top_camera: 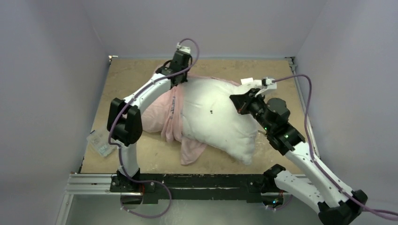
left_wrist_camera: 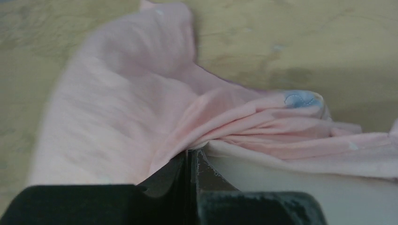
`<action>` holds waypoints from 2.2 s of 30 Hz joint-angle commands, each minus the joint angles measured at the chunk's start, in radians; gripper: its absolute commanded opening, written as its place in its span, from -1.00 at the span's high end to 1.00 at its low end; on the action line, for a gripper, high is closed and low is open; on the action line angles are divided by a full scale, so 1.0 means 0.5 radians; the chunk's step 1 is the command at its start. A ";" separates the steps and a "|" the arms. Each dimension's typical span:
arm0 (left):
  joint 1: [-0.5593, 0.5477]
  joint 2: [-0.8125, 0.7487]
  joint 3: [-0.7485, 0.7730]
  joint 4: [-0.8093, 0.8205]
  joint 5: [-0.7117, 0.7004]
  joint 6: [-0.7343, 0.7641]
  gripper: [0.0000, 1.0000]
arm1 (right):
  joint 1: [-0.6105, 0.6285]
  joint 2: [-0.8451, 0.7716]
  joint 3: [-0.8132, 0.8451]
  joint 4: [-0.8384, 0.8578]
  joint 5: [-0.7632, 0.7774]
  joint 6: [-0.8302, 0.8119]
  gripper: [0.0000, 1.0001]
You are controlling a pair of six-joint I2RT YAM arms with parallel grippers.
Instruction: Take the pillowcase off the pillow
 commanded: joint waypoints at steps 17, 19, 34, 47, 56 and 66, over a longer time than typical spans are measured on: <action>0.488 0.094 -0.100 0.097 -0.032 -0.016 1.00 | -0.001 -0.312 0.394 -0.224 0.336 0.149 0.99; 0.340 0.045 -0.081 0.113 -0.034 0.045 1.00 | -0.001 -0.239 0.381 -0.160 0.255 0.077 0.86; -0.016 -0.549 -0.045 -0.027 -0.086 -0.095 -0.21 | 0.012 0.276 0.188 0.094 -0.079 -0.029 -0.97; -0.051 -1.498 -0.893 -0.218 0.324 -0.539 -0.28 | 0.298 0.708 0.218 0.038 0.213 0.136 -0.98; -0.051 -1.990 -1.580 -0.343 0.425 -0.731 -0.28 | 0.459 1.203 0.255 0.111 0.382 0.197 -0.98; -0.056 -2.094 -2.017 0.093 0.946 -1.024 -0.30 | 0.466 1.482 0.249 0.449 0.119 0.142 1.00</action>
